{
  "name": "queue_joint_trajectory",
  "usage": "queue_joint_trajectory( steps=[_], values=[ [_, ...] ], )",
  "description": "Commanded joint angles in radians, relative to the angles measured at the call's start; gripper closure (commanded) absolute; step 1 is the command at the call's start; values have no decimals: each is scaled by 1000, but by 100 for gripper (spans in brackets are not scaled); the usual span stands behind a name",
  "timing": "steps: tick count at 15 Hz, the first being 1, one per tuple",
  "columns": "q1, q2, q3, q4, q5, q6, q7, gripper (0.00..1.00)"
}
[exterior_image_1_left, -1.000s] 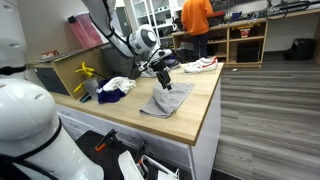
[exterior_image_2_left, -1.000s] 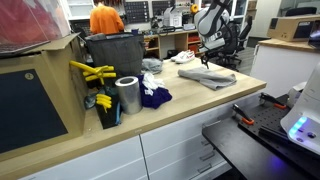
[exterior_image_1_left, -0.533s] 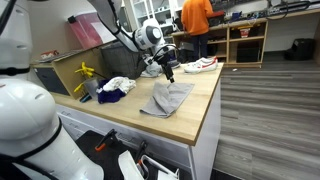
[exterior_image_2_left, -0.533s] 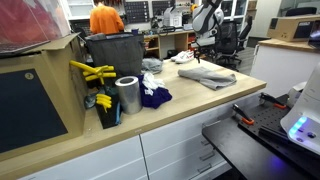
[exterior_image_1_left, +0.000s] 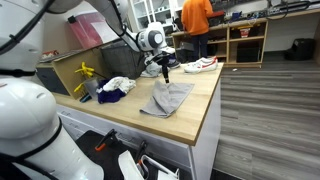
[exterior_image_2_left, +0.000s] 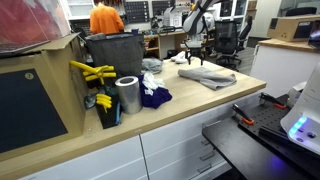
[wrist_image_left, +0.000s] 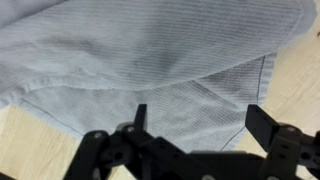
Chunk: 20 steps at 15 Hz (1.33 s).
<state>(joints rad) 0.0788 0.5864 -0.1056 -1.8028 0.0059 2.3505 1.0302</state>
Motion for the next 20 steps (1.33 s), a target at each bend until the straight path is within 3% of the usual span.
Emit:
queue_joint_trajectory(
  steps=[1, 10, 16, 17, 18, 20],
  values=[
    [0, 78, 18, 110, 82, -47, 48, 0],
    [-27, 146, 44, 236, 251, -153, 98, 0],
    [-23, 174, 65, 265, 292, -189, 126, 2],
    [-24, 179, 67, 268, 293, -190, 130, 26],
    [-23, 183, 67, 267, 292, -188, 133, 26],
    [-24, 188, 65, 264, 290, -183, 139, 38]
  ],
)
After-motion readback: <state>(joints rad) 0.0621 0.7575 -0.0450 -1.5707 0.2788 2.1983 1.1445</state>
